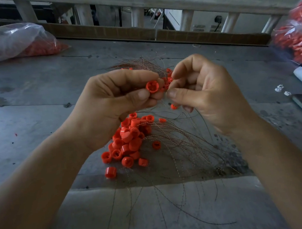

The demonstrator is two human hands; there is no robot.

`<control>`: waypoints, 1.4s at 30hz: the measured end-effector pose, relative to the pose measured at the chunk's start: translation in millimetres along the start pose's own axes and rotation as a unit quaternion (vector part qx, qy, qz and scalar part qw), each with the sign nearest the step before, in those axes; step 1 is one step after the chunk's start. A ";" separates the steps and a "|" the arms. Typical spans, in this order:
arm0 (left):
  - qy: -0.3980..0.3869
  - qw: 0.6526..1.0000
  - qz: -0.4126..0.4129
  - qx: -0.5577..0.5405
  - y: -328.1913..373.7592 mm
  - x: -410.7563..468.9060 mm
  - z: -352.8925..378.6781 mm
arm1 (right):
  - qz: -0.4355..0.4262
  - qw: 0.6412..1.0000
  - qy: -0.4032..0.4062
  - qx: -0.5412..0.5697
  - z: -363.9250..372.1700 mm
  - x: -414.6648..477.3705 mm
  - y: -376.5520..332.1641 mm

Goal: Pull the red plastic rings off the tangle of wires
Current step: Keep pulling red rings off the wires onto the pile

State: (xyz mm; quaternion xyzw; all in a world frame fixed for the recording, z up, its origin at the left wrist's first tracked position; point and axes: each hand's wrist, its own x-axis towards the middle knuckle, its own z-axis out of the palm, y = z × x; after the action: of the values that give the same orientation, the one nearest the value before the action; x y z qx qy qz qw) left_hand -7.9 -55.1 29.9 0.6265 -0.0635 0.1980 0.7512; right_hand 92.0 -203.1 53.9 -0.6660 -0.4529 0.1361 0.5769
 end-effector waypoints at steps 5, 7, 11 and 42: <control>-0.009 0.997 -0.034 -0.065 -2.1 -0.5 3.5 | 0.040 0.998 -0.021 0.051 6.1 0.4 3.7; -0.011 0.996 -0.044 -0.072 -2.9 -0.2 3.3 | 0.046 0.997 -0.028 0.052 8.3 1.0 6.5; -0.003 0.996 -0.055 -0.070 -4.3 0.0 0.9 | 0.049 0.998 -0.027 -0.014 0.3 4.6 8.4; 0.045 0.996 -0.079 -0.016 -7.6 -0.7 2.3 | 0.146 0.972 0.006 0.183 -27.0 14.1 23.1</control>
State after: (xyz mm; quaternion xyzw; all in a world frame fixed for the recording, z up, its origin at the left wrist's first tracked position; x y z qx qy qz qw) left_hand -5.4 -58.5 23.2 0.6081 0.0166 0.1651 0.7763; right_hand 129.1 -208.0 46.1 -0.6093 -0.3142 0.2951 0.6655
